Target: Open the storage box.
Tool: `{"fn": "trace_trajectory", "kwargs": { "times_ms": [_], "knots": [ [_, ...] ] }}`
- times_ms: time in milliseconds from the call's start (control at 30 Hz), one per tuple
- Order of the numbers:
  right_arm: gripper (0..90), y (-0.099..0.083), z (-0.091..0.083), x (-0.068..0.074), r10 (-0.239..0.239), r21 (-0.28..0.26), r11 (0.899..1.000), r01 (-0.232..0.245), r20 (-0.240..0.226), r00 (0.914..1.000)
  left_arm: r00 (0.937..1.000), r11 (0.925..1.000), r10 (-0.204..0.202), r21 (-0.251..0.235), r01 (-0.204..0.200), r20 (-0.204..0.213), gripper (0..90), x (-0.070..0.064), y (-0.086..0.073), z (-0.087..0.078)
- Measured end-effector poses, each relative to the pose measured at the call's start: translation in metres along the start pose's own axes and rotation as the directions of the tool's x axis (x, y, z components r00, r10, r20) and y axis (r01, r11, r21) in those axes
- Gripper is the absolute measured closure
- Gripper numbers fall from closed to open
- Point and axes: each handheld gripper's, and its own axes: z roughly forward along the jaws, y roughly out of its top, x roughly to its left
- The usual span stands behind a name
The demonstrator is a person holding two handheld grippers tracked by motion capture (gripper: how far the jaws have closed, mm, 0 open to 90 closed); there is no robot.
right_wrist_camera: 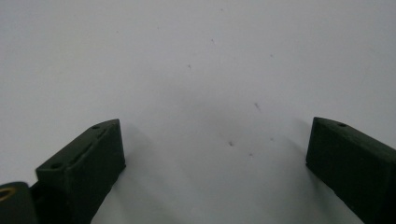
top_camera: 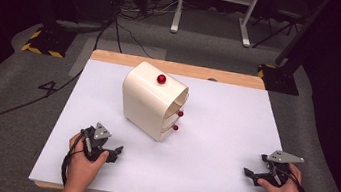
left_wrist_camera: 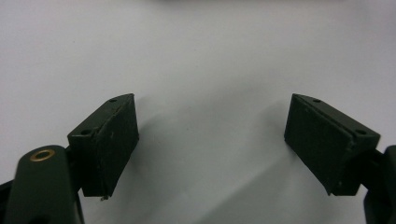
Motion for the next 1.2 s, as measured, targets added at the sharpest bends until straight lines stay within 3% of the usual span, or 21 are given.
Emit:
{"fn": "trace_trajectory", "kwargs": {
  "times_ms": [100, 167, 200, 233, 333, 567, 667, 800, 867, 1100, 1167, 1200],
  "knots": [
    [7.5, 0.002, -0.001, 0.000, -0.001, 0.008, 1.000, 0.001, -0.009, 1.0000, 1.0000, 1.0000, -0.002, 0.000, 0.002, 0.001, 17.7, 0.000, 0.000, 0.000],
    [29.1, 0.007, -0.005, 0.003, -0.034, 0.026, 0.999, 0.035, -0.049, 0.9982, 1.0000, 1.0000, -0.002, 0.001, 0.002, 0.003, 17.7, 0.000, 0.000, 0.000],
    [29.1, 0.007, -0.005, 0.003, -0.034, 0.026, 0.999, 0.035, -0.049, 0.9982, 1.0000, 1.0000, -0.002, 0.001, 0.002, 0.003, 17.7, 0.000, 0.000, 0.000],
    [33.6, 0.011, -0.007, 0.008, -0.070, 0.006, 0.997, 0.071, -0.057, 0.9959, 1.0000, 1.0000, -0.001, 0.004, 0.001, 0.003, 17.7, 0.001, 0.000, 0.000],
    [33.3, 0.017, -0.008, 0.013, -0.075, -0.018, 0.997, 0.074, -0.048, 0.9960, 1.0000, 1.0000, -0.001, 0.005, 0.001, 0.004, 17.7, 0.001, 0.000, 0.000],
    [42.2, 0.040, -0.015, 0.030, -0.111, -0.107, 0.989, 0.100, -0.104, 0.9883, 1.0000, 1.0000, 0.000, 0.006, 0.000, 0.004, 17.6, 0.001, 0.001, 0.000],
    [45.2, 0.055, -0.016, 0.042, -0.137, -0.196, 0.975, 0.104, -0.165, 0.9766, 1.0000, 1.0000, 0.001, 0.008, -0.001, 0.003, 17.6, 0.001, 0.001, 0.000],
    [48.2, 0.063, -0.012, 0.051, -0.136, -0.248, 0.965, 0.089, -0.177, 0.9748, 1.0000, 1.0000, -0.002, 0.006, 0.002, 0.005, 17.6, 0.001, 0.001, 0.000],
    [52.4, 0.072, -0.007, 0.061, -0.145, -0.296, 0.952, 0.077, -0.214, 0.9660, 1.0000, 1.0000, -0.001, 0.007, 0.001, 0.005, 17.6, 0.001, 0.001, 0.000],
    [55.1, 0.094, 0.002, 0.078, -0.184, -0.348, 0.933, 0.096, -0.230, 0.9557, 1.0000, 1.0000, 0.000, 0.007, 0.000, 0.003, 17.6, 0.001, 0.001, 0.000],
    [54.4, 0.105, 0.011, 0.085, -0.184, -0.359, 0.930, 0.082, -0.261, 0.9476, 1.0000, 1.0000, -0.005, 0.006, 0.005, 0.004, 17.6, 0.000, 0.001, 0.000],
    [54.4, 0.105, 0.011, 0.085, -0.184, -0.359, 0.930, 0.082, -0.261, 0.9476, 1.0000, 1.0000, -0.005, 0.006, 0.005, 0.004, 17.6, 0.000, 0.001, 0.000]
  ]
}}
